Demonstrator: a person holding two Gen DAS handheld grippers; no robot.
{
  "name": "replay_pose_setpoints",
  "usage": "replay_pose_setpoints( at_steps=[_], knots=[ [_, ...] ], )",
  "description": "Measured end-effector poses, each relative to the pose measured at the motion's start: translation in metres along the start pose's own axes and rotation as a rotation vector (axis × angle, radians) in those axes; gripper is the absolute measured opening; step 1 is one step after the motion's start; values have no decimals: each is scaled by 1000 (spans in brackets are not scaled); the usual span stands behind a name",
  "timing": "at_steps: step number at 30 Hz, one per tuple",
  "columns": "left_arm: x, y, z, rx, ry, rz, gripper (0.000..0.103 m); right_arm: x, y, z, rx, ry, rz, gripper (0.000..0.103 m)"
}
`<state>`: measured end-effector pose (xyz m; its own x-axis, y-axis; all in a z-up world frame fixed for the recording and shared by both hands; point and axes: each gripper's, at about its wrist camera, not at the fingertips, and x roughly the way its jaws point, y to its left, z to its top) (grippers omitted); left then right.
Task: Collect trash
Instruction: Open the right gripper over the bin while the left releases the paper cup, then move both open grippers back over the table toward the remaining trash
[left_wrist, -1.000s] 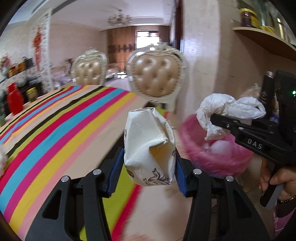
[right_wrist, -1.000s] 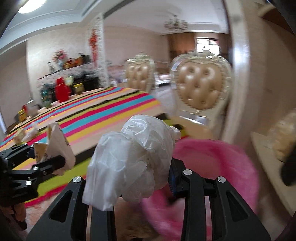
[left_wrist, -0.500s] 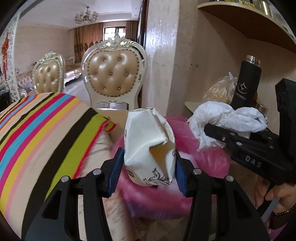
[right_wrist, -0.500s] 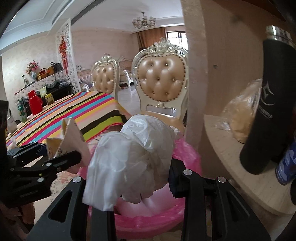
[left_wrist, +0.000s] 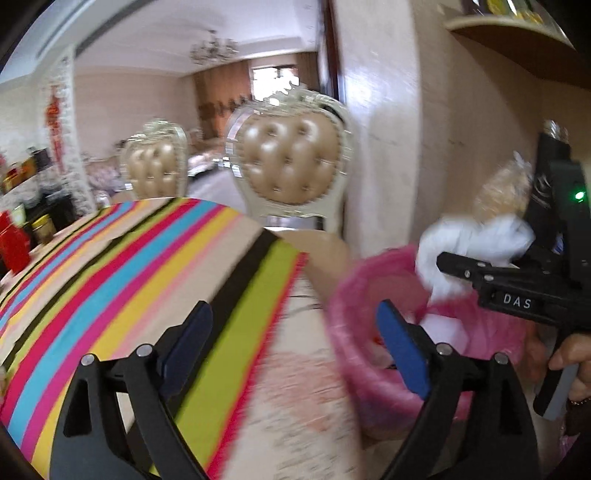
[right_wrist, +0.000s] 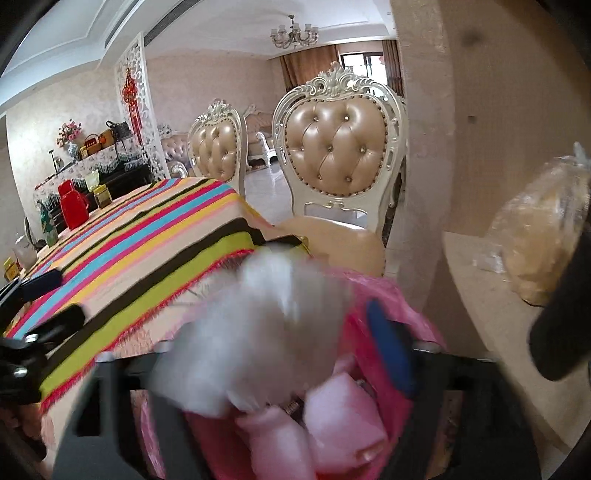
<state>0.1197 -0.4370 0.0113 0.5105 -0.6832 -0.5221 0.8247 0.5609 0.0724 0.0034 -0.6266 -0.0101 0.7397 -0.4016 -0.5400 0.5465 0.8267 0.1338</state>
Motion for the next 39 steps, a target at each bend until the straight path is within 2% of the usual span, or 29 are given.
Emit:
replay_pose_setpoints(
  at_steps=[3, 8, 13, 17, 22, 28, 35, 39],
  knots=[
    [-18, 21, -6, -31, -8, 40, 92, -2, 8, 4, -4, -17, -14, 77],
    [-41, 47, -21, -67, -1, 73, 96, -27, 20, 8, -36, -77, -39, 77],
    [-62, 66, -36, -92, 2, 94, 96, -42, 34, 5, -62, -73, -40, 77],
    [-86, 86, -51, -100, -4, 139, 98, -48, 62, 3, -91, -66, -16, 77],
    [-120, 127, -71, -159, -20, 207, 98, -50, 114, 2, -150, -64, 58, 77],
    [-162, 187, -99, -262, -15, 312, 98, -43, 196, -5, -220, -42, 192, 80],
    [-208, 273, -140, -384, 40, 486, 98, -27, 296, -26, -311, 34, 356, 81],
    [-230, 332, -165, -452, 75, 610, 98, -20, 354, -40, -378, 77, 447, 81]
  ],
)
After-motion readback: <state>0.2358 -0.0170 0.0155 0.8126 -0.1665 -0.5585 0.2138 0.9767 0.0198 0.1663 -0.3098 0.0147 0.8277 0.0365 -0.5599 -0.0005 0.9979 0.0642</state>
